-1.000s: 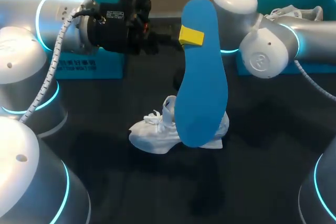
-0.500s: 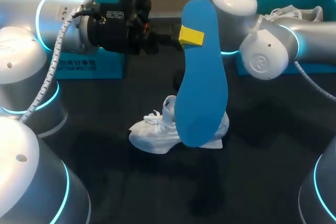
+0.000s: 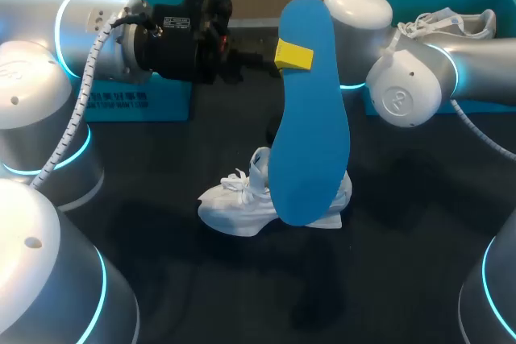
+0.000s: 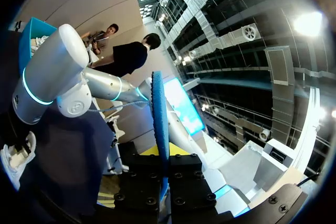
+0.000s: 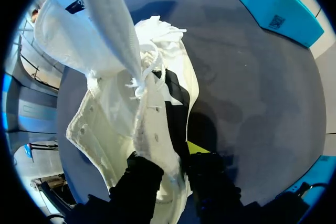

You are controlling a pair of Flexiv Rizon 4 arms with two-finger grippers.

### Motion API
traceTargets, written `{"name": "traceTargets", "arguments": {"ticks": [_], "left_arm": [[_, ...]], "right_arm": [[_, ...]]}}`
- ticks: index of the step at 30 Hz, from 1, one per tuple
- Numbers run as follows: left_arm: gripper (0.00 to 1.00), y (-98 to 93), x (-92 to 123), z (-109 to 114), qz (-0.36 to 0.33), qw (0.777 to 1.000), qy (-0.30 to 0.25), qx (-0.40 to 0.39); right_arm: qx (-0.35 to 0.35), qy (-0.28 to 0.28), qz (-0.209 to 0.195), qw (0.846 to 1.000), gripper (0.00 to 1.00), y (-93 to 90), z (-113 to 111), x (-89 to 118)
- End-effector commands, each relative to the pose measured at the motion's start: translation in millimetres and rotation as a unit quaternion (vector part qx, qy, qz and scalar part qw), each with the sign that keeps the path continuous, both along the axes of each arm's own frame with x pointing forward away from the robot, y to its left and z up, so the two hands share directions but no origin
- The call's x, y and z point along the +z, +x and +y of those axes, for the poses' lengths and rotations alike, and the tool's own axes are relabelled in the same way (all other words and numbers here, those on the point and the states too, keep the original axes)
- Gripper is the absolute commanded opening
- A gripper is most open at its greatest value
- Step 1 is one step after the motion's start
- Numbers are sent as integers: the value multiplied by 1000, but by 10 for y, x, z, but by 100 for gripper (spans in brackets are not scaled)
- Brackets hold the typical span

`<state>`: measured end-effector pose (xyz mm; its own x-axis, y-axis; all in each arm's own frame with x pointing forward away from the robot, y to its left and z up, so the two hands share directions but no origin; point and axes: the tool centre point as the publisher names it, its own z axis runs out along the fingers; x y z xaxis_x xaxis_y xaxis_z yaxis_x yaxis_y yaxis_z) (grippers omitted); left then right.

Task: Take the shoe out of the shoebox, open the shoe tongue, remove and reinsert the insole, then place the shoe into the shoebox

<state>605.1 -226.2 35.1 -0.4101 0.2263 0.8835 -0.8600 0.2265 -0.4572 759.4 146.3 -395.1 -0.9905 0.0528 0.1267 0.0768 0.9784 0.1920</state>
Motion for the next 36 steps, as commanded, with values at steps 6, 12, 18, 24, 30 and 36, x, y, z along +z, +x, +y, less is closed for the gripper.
{"name": "traceTargets", "arguments": {"ticks": [6, 12, 18, 24, 30, 36], "left_arm": [[0, -11, -8, 0, 0, 1000, 0, 1], [0, -11, -8, 0, 0, 1000, 0, 1], [0, -11, -8, 0, 0, 1000, 0, 1], [0, -11, -8, 0, 0, 1000, 0, 1], [0, -11, -8, 0, 0, 1000, 0, 1], [0, -11, -8, 0, 0, 1000, 0, 1]], "right_arm": [[-6, -3, 10, 1000, 0, -10, 19, -43], [-46, -2, 41, 998, 0, -67, -58, 87], [-151, 27, 91, 984, 0, -158, -150, 349], [-277, 73, 84, 954, 0, -280, -213, 485], [-405, 52, 55, 911, 0, -409, -264, 563], [-419, 59, 43, 905, 0, -390, -278, 598]]}}
